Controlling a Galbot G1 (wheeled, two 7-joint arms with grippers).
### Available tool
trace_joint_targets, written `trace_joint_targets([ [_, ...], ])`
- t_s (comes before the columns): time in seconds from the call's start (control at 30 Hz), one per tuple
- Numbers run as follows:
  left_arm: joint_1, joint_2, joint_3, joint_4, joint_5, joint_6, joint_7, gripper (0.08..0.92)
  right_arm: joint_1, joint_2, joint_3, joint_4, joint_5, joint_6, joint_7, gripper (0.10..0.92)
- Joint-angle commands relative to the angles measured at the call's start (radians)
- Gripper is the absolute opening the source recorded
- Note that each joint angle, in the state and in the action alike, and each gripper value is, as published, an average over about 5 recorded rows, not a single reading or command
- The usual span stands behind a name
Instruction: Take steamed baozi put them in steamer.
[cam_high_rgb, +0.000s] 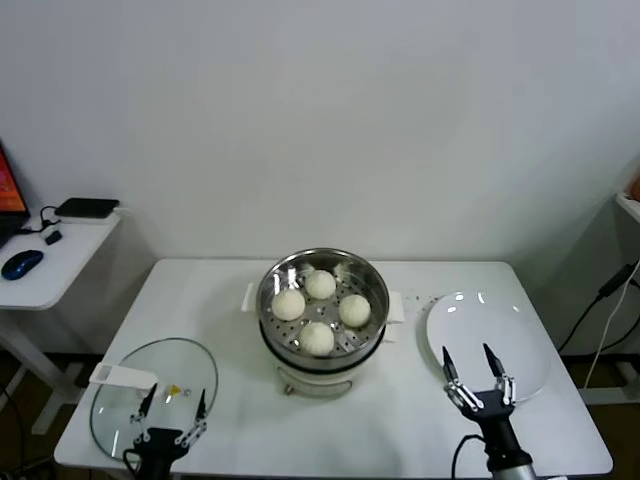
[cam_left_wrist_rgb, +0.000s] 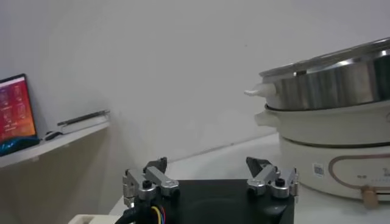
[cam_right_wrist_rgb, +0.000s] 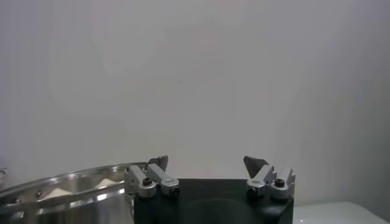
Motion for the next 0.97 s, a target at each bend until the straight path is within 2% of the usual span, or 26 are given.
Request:
trace_joint_targets([
  [0.03,0.005,-0.001,0.001,-0.001,0.002,-0.002,0.000,0.823,-0.070,0.050,0.033,0.005,-0.028,0.030,0.006,0.823],
  [0.97,0.006,-0.002,0.002,-0.005,-0.002,-0.003,0.001,0.823,-0.062,0.074,0.020,0.005,-0.058,0.024,0.015,0.823],
])
